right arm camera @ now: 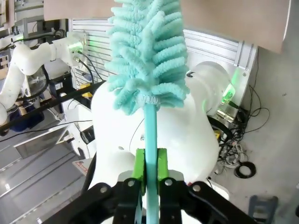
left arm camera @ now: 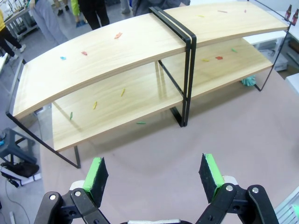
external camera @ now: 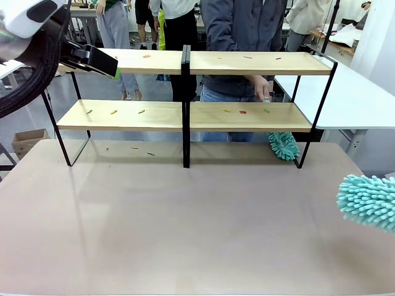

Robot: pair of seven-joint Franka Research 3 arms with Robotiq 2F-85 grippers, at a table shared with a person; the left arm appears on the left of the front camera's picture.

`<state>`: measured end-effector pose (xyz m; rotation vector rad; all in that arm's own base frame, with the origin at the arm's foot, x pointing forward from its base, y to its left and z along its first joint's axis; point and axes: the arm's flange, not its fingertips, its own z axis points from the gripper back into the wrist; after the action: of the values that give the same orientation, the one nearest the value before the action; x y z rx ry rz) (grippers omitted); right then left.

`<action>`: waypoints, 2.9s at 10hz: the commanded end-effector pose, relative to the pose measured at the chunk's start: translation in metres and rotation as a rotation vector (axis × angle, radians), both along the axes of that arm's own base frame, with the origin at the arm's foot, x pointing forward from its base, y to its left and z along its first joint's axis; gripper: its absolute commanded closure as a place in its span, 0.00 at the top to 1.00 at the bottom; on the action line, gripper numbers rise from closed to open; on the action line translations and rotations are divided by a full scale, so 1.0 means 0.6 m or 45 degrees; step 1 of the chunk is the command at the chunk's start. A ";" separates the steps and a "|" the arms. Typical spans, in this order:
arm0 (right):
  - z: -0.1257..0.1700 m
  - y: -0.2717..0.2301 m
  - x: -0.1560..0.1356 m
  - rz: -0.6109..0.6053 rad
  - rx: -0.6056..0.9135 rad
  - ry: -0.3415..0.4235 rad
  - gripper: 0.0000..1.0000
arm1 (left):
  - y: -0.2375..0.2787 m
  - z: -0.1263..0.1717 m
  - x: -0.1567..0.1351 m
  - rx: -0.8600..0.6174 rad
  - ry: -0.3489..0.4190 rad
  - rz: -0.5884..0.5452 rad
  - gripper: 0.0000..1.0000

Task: Clean the shelves.
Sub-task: Clean a randomly selected level of the Shelf with the Duster.

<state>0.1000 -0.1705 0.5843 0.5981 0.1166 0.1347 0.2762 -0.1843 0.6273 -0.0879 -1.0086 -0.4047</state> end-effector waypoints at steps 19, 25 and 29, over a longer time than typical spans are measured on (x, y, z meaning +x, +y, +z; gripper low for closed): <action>-0.013 0.284 0.185 0.064 0.169 -0.395 0.12 | 0.002 0.001 0.000 0.003 -0.011 0.008 1.00; -0.048 0.414 0.402 0.038 0.234 -0.514 0.12 | 0.002 0.001 0.000 0.003 -0.011 0.008 1.00; -0.086 0.479 0.492 -0.079 0.195 -0.461 0.12 | 0.002 0.001 0.000 0.003 -0.011 0.008 1.00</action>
<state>0.3859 0.1095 0.5314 0.7098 -0.2491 0.2478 0.2764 -0.1842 0.6272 -0.0881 -1.0083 -0.4042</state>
